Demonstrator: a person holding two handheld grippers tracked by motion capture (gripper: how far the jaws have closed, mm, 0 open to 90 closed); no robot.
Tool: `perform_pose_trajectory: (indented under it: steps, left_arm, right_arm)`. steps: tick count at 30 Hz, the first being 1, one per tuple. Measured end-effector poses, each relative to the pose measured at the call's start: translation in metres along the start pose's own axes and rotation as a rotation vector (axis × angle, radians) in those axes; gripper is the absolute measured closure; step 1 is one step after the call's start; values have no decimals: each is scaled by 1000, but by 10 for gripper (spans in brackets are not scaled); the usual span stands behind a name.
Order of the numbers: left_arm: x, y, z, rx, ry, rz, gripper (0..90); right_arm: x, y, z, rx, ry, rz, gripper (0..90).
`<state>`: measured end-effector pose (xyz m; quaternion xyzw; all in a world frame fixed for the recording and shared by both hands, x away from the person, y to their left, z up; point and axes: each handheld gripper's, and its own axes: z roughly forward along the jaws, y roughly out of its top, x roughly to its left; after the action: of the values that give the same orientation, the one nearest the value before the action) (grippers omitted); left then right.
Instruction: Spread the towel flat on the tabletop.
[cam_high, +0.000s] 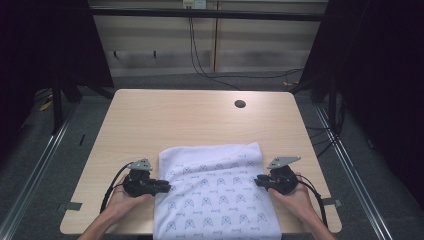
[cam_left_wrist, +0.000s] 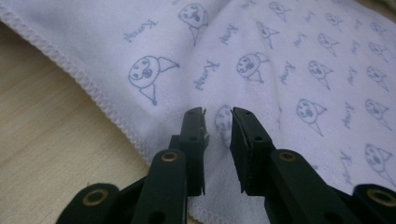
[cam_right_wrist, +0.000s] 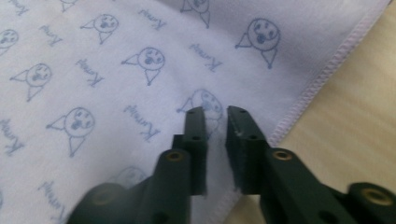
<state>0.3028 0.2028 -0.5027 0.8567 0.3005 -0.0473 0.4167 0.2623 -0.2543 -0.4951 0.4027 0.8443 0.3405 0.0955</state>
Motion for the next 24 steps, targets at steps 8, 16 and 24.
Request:
perform_pose_trajectory:
  steps: [8, 16, 24]
  left_arm:
    - [-3, 2, 2, 29, -49, 14, 669]
    - [-16, -5, -3, 65, -68, 50, 759]
    - [9, 10, -21, -121, 54, -42, 718]
  right_arm:
    - [15, -23, -21, 30, 48, 12, 888]
    - [19, -34, -30, 29, 101, 37, 826]
    - [-3, -8, -34, -149, 78, 89, 739]
